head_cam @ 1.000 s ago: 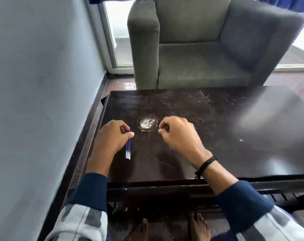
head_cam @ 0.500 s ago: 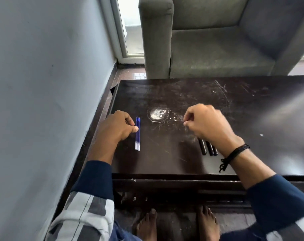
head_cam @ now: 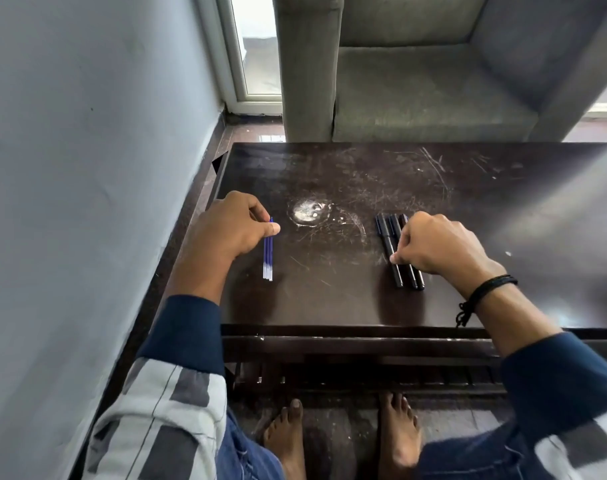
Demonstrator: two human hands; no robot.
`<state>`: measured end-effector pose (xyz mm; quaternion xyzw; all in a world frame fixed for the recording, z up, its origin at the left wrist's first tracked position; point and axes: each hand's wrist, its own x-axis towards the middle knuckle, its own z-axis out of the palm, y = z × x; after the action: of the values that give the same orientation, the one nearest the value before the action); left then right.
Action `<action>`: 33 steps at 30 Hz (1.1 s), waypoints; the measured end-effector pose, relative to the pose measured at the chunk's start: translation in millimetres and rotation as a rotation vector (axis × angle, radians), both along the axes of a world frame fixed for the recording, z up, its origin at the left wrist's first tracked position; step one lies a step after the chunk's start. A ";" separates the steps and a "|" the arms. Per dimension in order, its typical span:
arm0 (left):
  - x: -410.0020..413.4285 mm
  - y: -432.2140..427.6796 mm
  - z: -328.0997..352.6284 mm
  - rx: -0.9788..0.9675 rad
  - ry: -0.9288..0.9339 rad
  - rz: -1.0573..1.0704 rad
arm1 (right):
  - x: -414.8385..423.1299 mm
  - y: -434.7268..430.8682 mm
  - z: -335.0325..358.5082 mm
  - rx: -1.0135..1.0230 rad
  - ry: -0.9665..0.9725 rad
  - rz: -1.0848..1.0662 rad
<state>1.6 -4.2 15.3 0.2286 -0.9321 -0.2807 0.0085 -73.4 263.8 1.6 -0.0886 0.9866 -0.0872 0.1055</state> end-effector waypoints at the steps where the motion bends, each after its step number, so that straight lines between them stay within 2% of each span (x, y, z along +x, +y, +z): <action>1: -0.9 0.1 -0.9 -0.004 -0.004 -0.002 | -0.6 -2.8 -0.8 0.018 0.000 0.010; 8: -2.5 -1.1 -0.4 -0.008 -0.005 -0.010 | 0.3 -22.8 -1.0 0.062 0.025 0.050; 14: -3.8 3.9 -10.8 -0.008 -0.037 -0.033 | 4.0 -38.0 1.1 -0.086 -0.101 0.096; 17: -5.3 17.4 -11.3 -0.003 -0.044 -0.078 | 5.6 -37.0 11.3 -0.186 -0.087 0.178; 19: -7.4 28.2 -8.5 0.142 -0.004 -0.110 | 8.5 -34.7 16.6 -0.248 -0.085 0.253; 21: -8.5 39.1 -4.4 0.434 0.033 -0.096 | 11.3 -33.5 16.6 -0.271 -0.084 0.318; 23: -8.5 45.5 -1.6 0.621 0.066 -0.075 | 12.1 -33.2 14.7 -0.285 -0.060 0.339; 27: -8.3 51.5 -0.8 0.750 0.171 -0.070 | 10.1 -34.3 14.0 -0.327 -0.013 0.342; 33: -8.8 55.8 -1.8 0.900 0.222 -0.027 | 14.2 -41.9 12.2 -0.493 0.019 0.390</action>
<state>-7.3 51.7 13.5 0.1661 -0.7138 -0.6804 0.0045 -59.2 221.8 13.8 -0.3001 0.9010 -0.3011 0.0862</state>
